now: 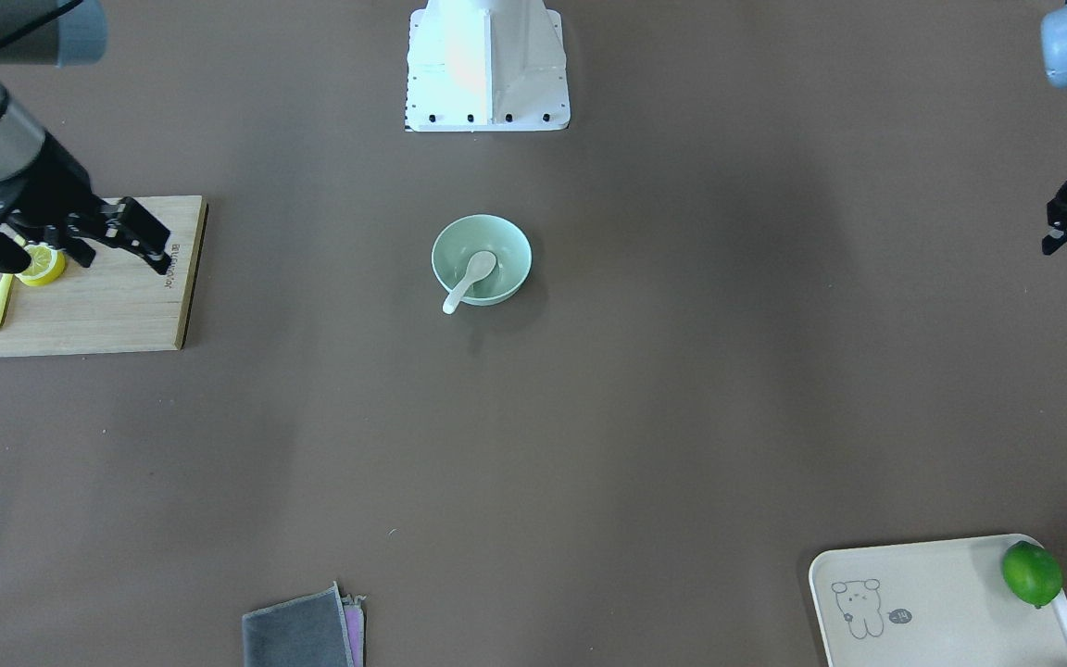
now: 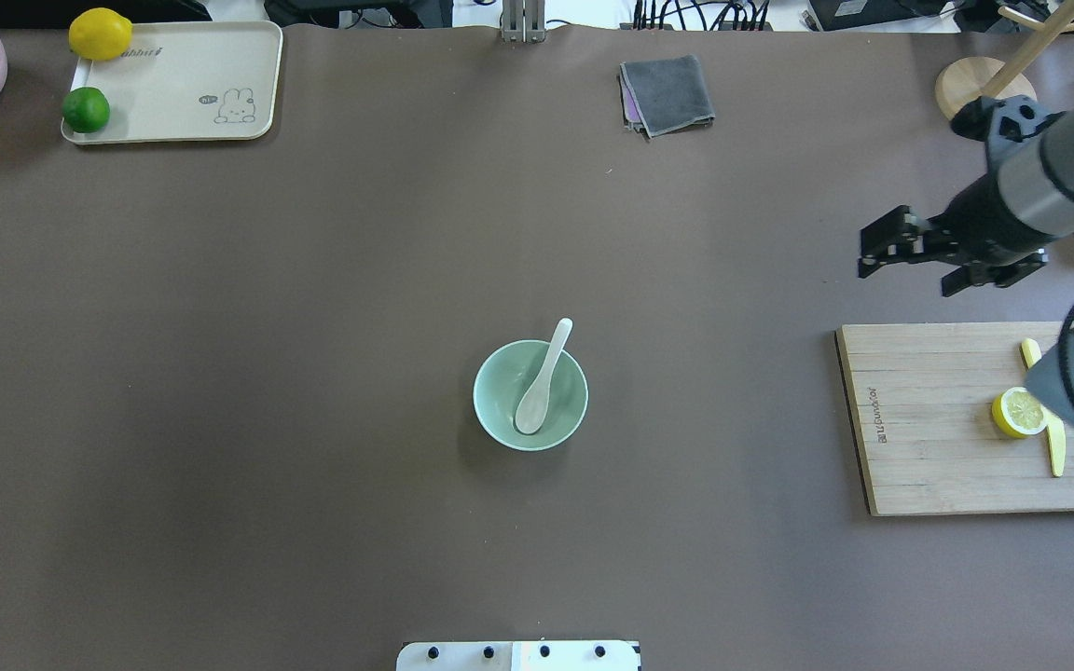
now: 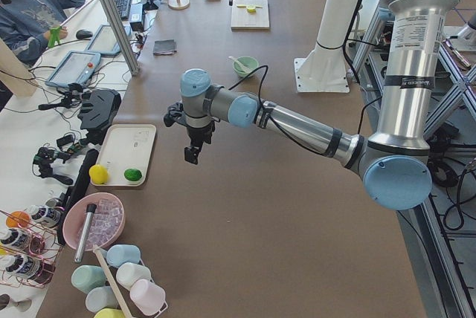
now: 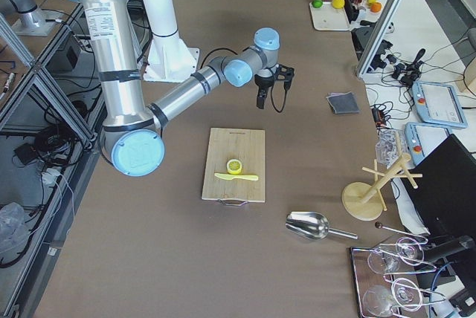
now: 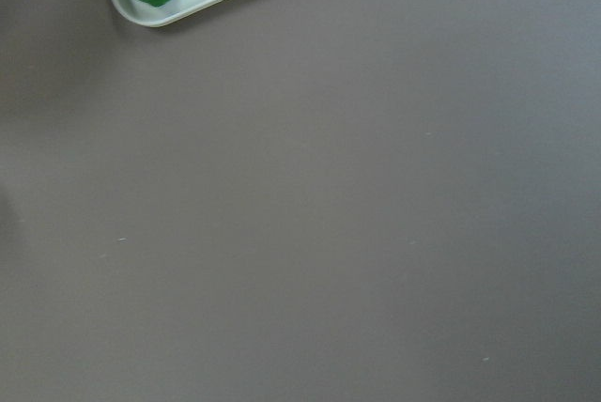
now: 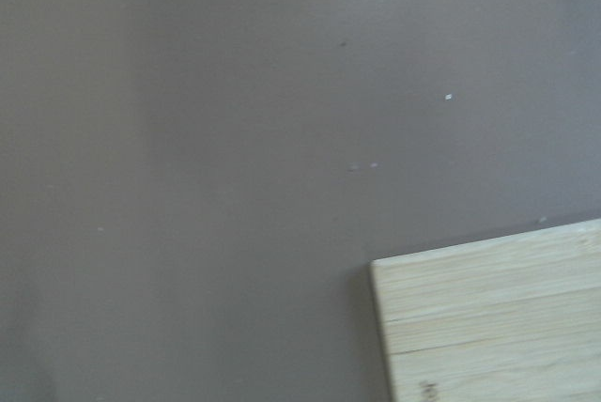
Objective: Place spoon in bowl
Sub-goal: 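Open the right gripper and withdraw it back toward the cutting board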
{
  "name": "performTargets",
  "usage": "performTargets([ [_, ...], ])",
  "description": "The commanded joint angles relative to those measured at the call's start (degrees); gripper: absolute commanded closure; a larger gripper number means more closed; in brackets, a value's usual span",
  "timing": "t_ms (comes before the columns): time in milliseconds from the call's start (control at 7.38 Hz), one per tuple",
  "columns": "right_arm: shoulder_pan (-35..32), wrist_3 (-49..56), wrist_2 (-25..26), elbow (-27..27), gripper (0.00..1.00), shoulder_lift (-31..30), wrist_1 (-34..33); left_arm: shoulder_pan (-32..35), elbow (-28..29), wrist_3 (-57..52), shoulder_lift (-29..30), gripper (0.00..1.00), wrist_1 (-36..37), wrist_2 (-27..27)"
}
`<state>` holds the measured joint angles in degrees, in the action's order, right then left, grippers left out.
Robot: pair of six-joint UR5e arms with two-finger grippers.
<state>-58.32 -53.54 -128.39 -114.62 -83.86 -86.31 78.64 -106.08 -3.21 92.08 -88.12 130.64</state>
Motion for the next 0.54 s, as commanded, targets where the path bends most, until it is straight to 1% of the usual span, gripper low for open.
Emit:
performTargets([
  [0, -8.4, 20.9, -1.8, 1.4, 0.00, -9.4, -0.3, 4.1, 1.1, -4.7, -4.1, 0.03, -0.3, 0.3],
  [136, -12.7, 27.2, -2.0, 1.6, 0.00, -12.4, -0.4, 4.9, 1.5, -4.7, -5.4, 0.03, -0.1, 0.4],
  [271, -17.0, 33.9, -4.5, 1.7, 0.00, -15.6, -0.5, 8.4, 1.7, -4.7, -5.5, 0.03, 0.1, 0.5],
  [407, -19.8, 38.1, -5.5, 1.2, 0.00, -17.9, -0.9, 8.6, 1.5, -4.4, -5.8, 0.03, 0.1, 0.7],
])
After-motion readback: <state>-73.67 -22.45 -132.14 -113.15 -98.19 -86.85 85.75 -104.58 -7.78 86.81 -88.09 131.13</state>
